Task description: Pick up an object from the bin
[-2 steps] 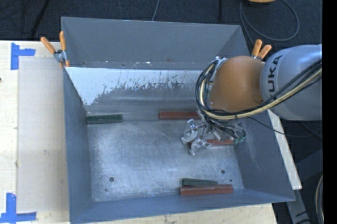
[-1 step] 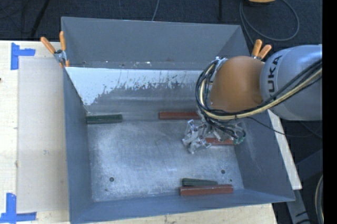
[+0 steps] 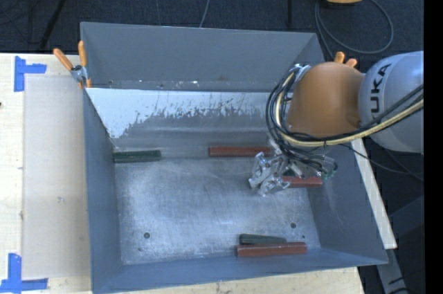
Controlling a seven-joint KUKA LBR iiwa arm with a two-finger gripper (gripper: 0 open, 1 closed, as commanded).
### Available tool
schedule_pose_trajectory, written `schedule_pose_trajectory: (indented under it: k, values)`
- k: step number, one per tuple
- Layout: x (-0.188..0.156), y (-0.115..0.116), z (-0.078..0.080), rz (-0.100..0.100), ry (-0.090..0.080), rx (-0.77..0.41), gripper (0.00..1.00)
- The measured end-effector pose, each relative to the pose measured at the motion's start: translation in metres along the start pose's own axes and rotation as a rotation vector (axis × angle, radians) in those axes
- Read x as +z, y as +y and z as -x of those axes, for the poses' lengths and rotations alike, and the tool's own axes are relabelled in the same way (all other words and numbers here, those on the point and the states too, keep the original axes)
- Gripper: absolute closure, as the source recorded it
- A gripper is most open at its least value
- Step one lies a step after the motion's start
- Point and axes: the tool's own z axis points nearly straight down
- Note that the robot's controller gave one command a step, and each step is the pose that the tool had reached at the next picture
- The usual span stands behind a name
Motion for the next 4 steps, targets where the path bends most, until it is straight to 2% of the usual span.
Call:
schedule_pose_trajectory:
  k: [1, 2, 3, 4]
  values:
    - [-0.058, 0.005, -0.014, -0.001, 0.002, -0.005, 1.0]
    - [-0.078, -0.002, -0.017, -0.009, -0.008, -0.028, 1.0]
    - [-0.086, -0.001, -0.015, -0.002, 0.001, -0.031, 1.0]
    - [-0.132, 0.009, 0.009, -0.004, -0.001, -0.023, 1.0]
